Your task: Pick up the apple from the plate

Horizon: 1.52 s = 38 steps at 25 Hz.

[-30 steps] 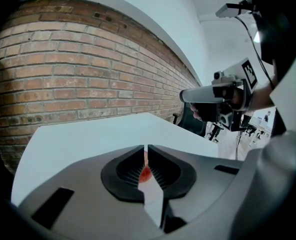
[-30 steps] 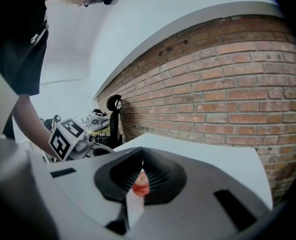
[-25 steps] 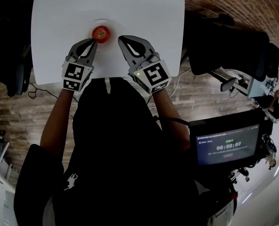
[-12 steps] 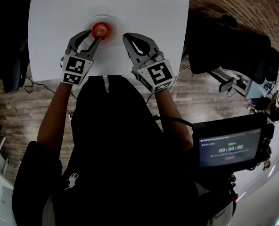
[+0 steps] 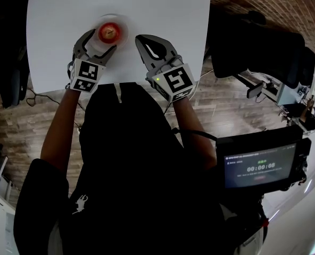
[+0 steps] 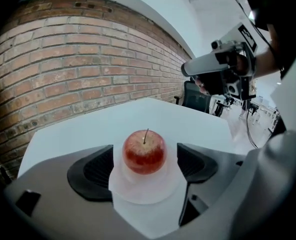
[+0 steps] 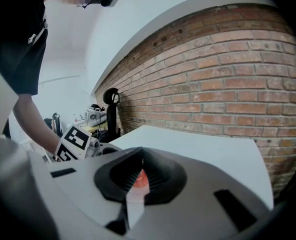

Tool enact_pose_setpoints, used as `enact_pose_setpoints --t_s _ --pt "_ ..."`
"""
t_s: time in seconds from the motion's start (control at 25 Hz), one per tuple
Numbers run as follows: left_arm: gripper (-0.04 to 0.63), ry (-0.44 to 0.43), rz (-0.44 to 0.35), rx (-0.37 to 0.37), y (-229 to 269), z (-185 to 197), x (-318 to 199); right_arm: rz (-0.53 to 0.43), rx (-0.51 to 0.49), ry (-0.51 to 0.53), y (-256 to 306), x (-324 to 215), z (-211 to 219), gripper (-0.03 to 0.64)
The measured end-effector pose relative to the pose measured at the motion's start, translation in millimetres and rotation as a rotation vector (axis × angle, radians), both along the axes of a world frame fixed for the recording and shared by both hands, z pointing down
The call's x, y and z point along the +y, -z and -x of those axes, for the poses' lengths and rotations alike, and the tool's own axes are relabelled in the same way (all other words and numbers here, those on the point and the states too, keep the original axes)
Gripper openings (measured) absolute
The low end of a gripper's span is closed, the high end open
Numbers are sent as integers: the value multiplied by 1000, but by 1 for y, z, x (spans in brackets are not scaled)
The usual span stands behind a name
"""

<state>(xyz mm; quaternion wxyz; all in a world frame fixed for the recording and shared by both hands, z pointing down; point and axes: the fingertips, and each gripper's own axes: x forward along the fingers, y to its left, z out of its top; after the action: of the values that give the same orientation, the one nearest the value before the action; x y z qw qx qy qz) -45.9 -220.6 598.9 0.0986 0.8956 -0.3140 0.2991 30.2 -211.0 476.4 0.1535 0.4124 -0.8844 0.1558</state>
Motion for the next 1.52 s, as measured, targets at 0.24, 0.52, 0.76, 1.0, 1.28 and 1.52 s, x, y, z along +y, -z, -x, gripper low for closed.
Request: enact_pose_setpoints --t_s 0.24,0.52,0.76,1.0,1.28,1.52 --pt "425 -16 6 -24 -10 -9 -1 6 9 -16 -2 2 -7 5" --pt "425 -26 5 -47 -26 -16 -4 13 22 -34 -4 6 -18 5" --pt "425 -25 2 -55 -32 -20 -11 20 37 -47 -7 9 -25 5" --pt "425 -7 10 -62 -39 -19 -17 26 41 -59 -9 10 -28 5" --pt "397 -15 4 -86 -42 -17 -20 23 38 -65 -9 9 -28 5" --pt "396 -15 -7 -69 -38 -18 -22 18 35 -64 -8 8 -28 5"
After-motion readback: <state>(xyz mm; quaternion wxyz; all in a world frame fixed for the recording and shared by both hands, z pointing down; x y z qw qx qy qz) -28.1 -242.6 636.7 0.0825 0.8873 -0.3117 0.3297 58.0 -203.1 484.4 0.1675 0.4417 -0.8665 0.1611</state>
